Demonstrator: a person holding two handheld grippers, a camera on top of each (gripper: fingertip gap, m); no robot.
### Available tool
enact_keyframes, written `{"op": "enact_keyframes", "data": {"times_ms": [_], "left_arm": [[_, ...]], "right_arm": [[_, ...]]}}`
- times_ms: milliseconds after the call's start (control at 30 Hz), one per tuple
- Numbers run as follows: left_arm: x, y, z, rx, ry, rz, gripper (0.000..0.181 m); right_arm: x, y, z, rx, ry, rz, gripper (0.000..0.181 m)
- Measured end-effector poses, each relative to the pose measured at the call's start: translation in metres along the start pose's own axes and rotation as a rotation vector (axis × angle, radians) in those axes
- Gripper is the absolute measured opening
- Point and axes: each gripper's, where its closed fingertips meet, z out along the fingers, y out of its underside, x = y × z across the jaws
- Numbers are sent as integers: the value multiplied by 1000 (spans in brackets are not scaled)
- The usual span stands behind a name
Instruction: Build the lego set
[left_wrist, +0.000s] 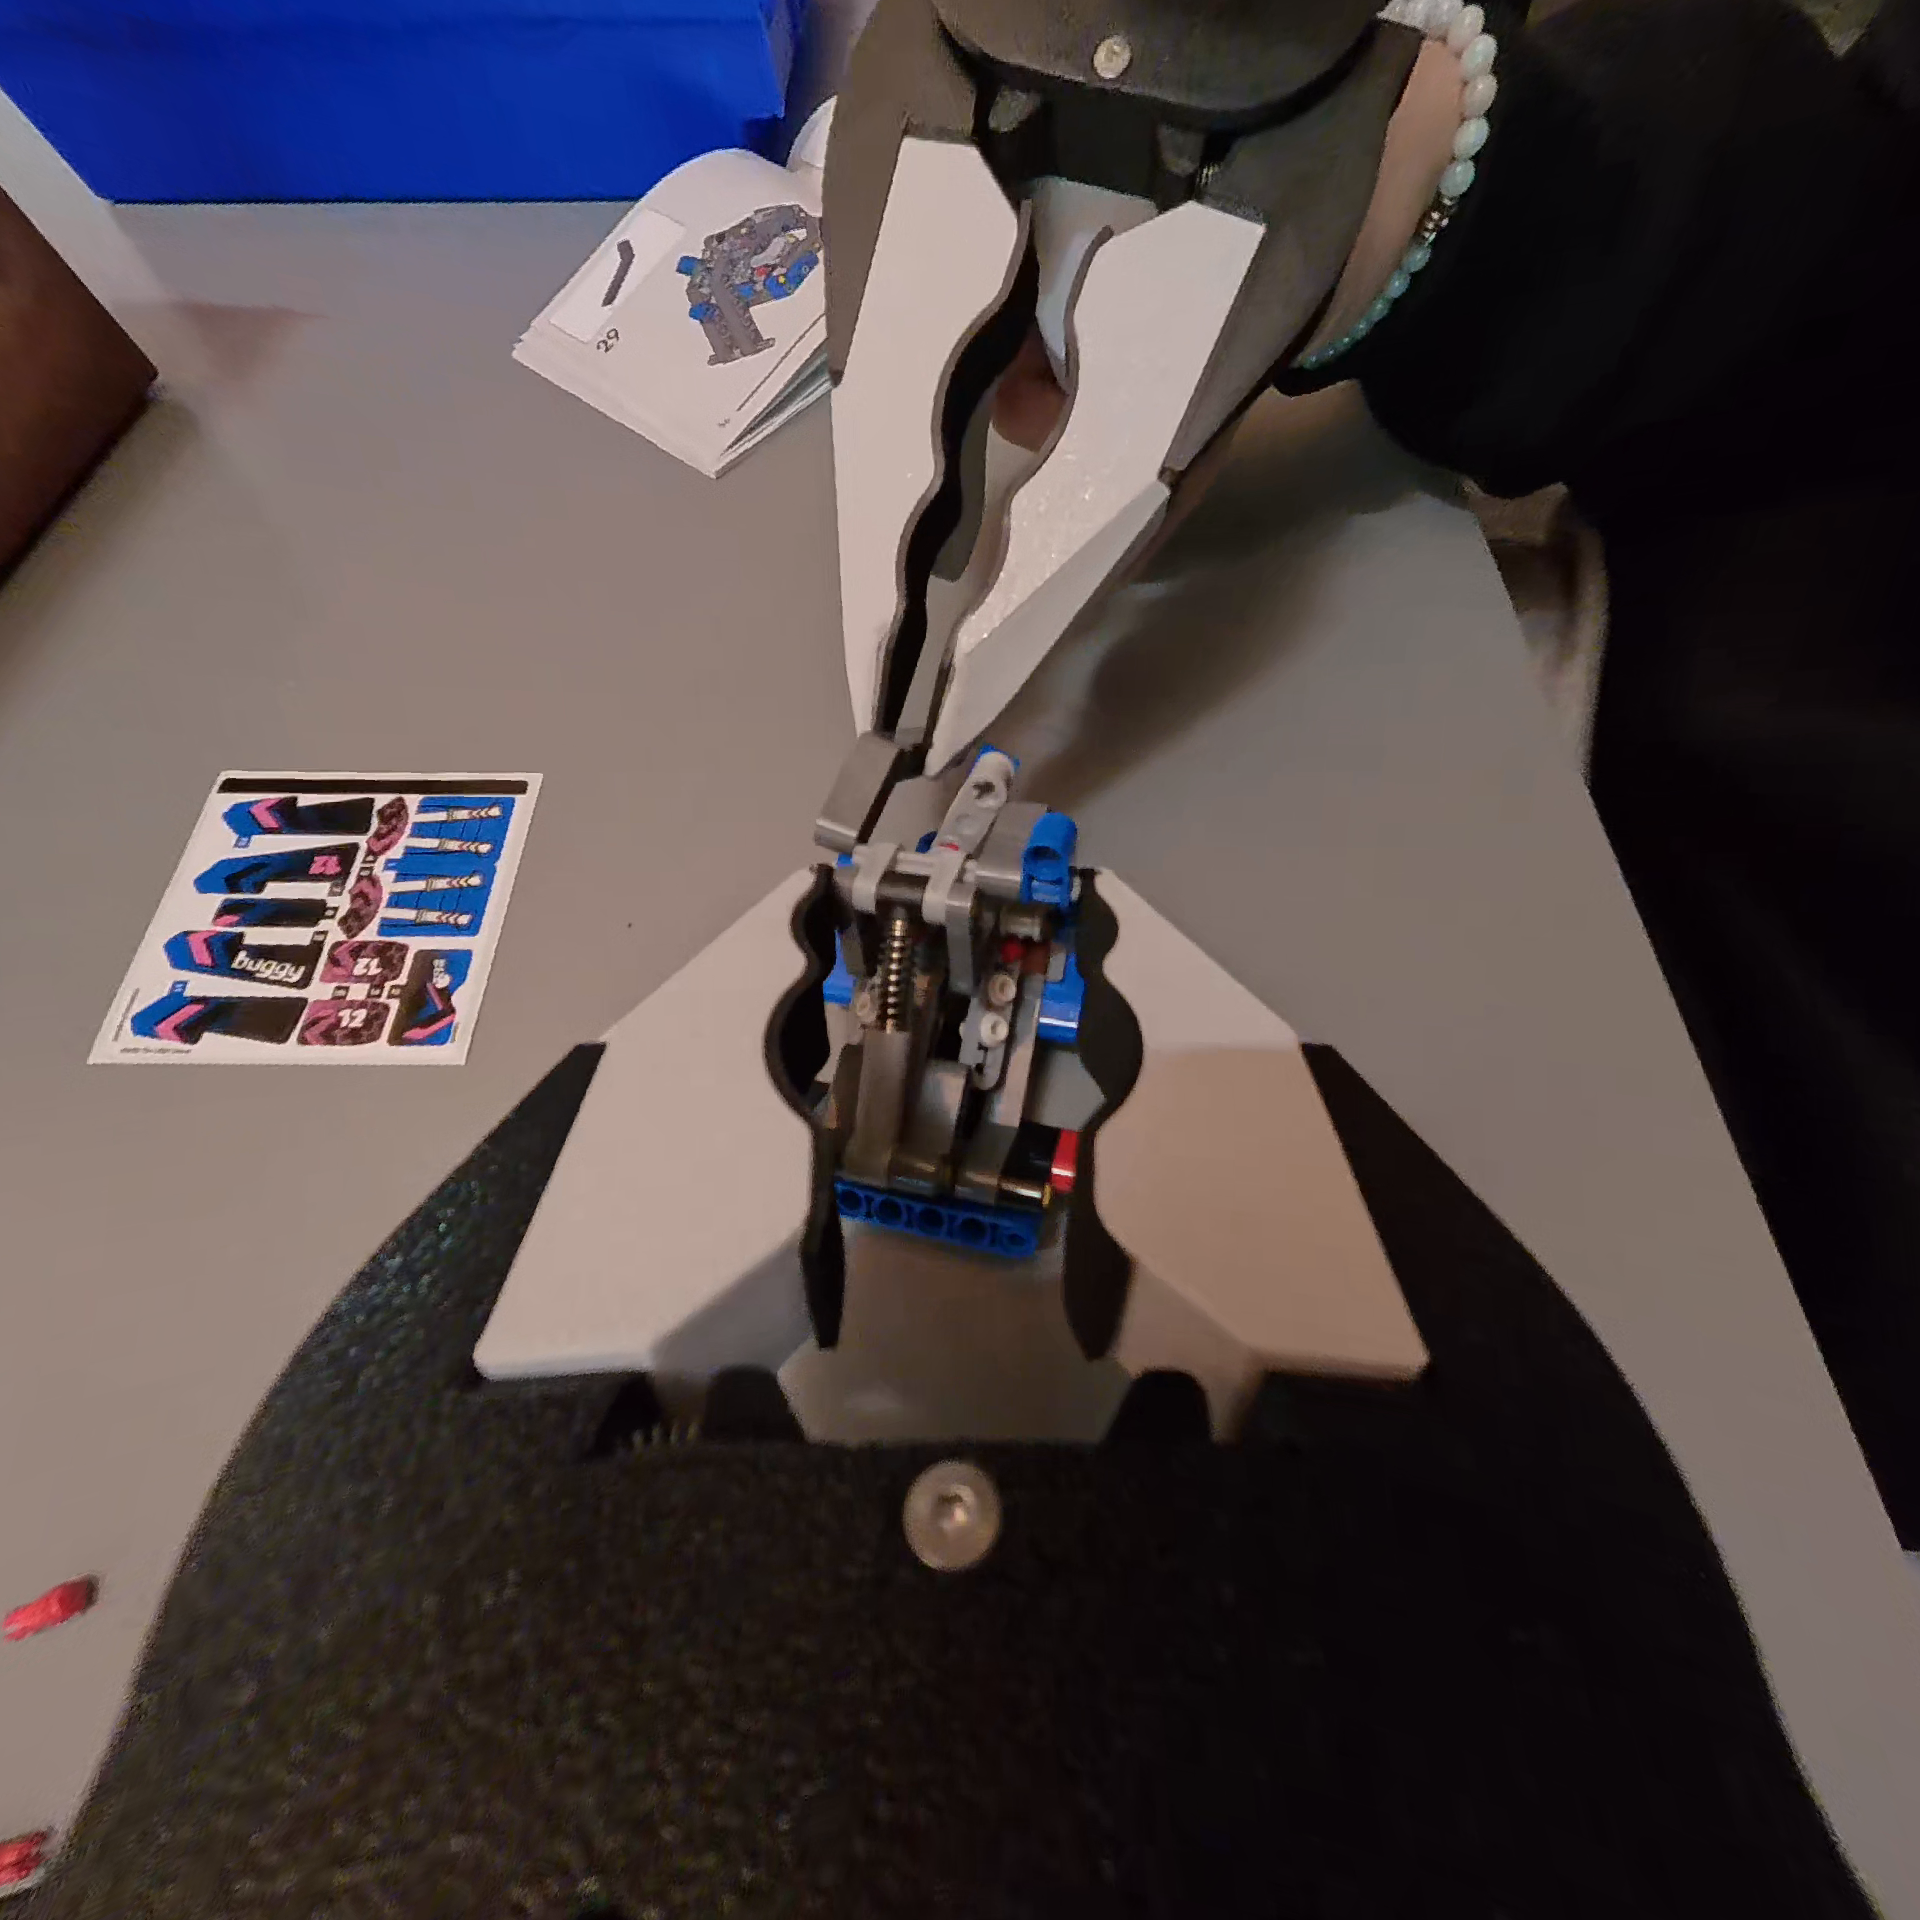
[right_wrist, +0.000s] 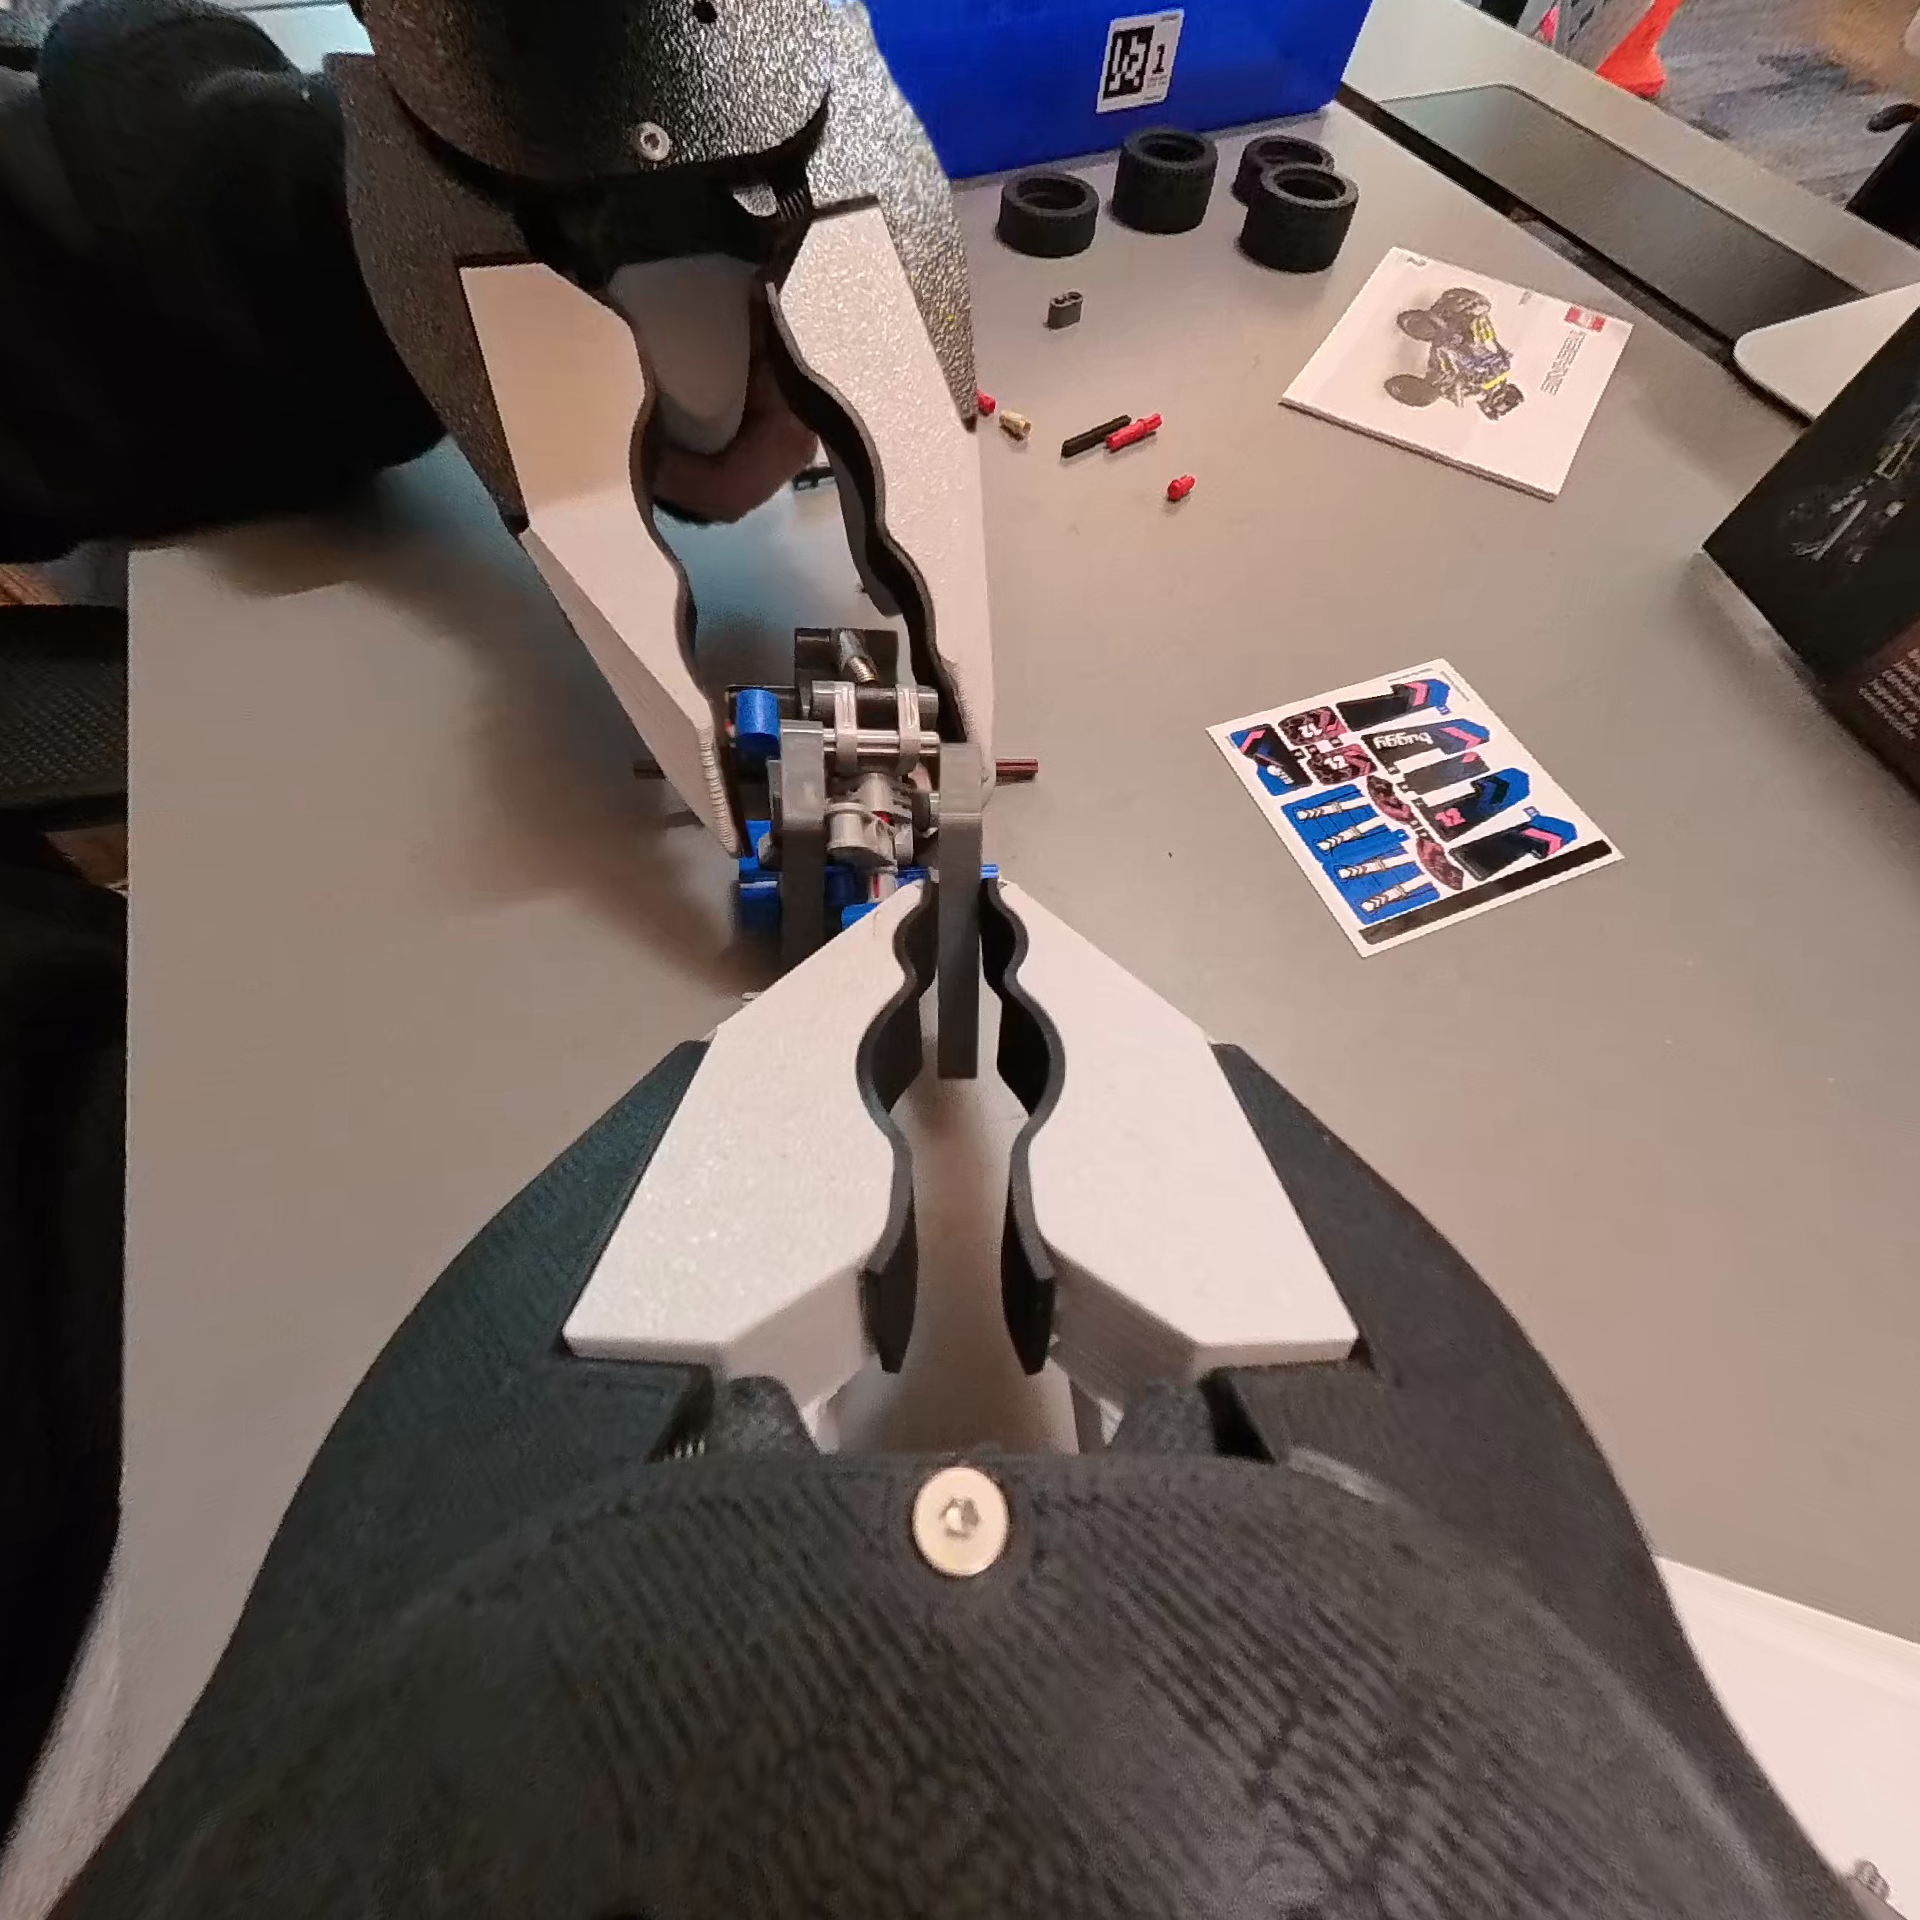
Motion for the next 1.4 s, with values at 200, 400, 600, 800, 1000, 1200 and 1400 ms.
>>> {"op": "enact_keyframes", "data": {"times_ms": [200, 400, 600, 800, 1000, 1200, 1400], "left_arm": [[-3, 1, -7, 8, -9, -14, 42], [-1, -2, -11, 40, -5, -35, 43], [-1, -3, -12, 56, -12, 0, 40], [-4, -3, -12, 72, -30, 41, 39], [-4, -3, -11, 104, 3, 8, 40], [-3, -3, -12, 140, 65, -32, 40], [-1, -3, -12, 138, 77, -25, 40]], "right_arm": [[1, 0, 5, 12, -19, 21, 6], [-2, -4, 4, 33, -38, 23, 6], [-2, -3, 4, 28, -35, 15, 6], [-3, -3, 4, 25, -21, 21, 6], [-5, -2, 3, 32, -22, -23, 6], [-4, 2, 6, 38, -24, -61, 6], [-6, 3, 6, 32, -20, -60, 6]]}}
